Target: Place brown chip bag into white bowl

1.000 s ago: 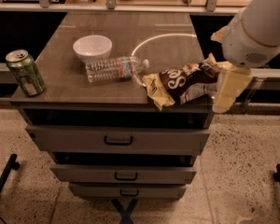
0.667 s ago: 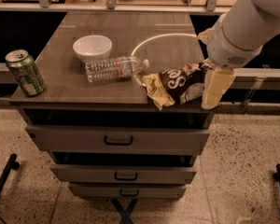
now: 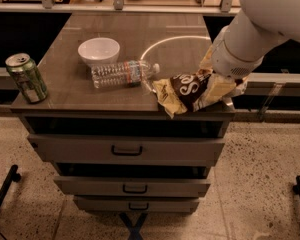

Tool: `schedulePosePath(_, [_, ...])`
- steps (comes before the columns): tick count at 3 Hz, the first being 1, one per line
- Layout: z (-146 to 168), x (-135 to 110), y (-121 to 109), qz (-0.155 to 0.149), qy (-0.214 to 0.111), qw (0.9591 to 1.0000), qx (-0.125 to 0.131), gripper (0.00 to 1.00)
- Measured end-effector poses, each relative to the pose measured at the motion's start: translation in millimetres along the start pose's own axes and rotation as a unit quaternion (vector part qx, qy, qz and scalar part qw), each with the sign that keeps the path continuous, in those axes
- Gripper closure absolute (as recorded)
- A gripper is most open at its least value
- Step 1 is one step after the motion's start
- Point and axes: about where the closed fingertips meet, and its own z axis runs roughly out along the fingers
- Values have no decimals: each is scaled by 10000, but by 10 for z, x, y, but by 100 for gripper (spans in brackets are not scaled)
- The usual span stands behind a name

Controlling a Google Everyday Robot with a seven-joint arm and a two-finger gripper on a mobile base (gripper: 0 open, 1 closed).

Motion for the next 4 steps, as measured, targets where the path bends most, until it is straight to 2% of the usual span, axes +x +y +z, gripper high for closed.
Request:
schedulePosePath(1, [3, -9, 5, -11, 1, 10000, -5, 72])
schedulePosePath(2, [4, -15, 9, -18, 2, 10000, -7, 95])
schedulePosePath(3, [-77, -96, -113, -150, 37, 9998, 131, 100])
schedulePosePath(4, [-242, -230, -424, -281, 87, 9981, 545, 100])
